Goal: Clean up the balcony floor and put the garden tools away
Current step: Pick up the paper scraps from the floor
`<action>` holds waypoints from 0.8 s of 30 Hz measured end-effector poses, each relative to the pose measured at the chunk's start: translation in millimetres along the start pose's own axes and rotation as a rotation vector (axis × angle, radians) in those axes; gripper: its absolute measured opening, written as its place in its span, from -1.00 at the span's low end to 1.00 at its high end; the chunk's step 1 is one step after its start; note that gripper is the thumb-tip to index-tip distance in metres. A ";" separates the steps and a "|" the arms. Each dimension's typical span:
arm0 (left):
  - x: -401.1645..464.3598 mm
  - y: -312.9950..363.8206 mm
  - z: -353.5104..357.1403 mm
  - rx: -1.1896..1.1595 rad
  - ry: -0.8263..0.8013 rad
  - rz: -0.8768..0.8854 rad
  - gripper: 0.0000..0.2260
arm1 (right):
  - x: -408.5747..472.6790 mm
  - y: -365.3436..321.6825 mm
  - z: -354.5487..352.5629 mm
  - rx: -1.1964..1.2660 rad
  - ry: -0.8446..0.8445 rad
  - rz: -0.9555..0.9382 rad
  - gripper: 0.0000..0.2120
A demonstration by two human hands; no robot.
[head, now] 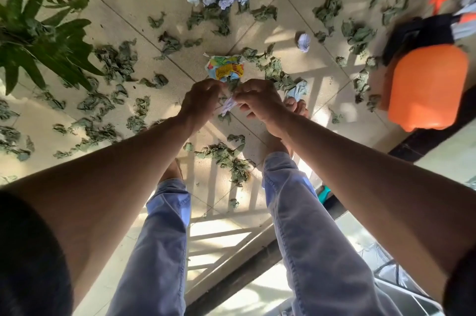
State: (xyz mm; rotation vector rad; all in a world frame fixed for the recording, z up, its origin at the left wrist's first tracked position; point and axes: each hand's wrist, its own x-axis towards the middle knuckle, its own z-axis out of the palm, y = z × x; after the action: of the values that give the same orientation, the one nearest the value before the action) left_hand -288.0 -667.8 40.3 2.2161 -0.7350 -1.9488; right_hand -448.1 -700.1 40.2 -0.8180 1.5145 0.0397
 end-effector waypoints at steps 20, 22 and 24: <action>19.0 -87.3 -44.3 -0.557 -0.184 -0.236 -0.79 | 104.7 -1.2 27.8 -1.093 0.505 -0.408 -0.76; 13.9 -89.9 -45.3 -0.672 -0.235 -0.248 -0.80 | 99.7 -0.8 25.6 -1.051 0.507 -0.413 -0.78; 8.7 -88.3 -43.4 -0.723 -0.282 -0.262 -0.74 | 88.8 -1.6 20.5 -0.950 0.489 -0.479 -0.82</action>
State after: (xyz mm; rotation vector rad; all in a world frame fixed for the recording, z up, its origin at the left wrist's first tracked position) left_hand -220.6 -604.0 6.3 1.6695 0.2515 -2.1897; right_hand -420.0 -731.8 -40.5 -2.0542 1.6964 0.2284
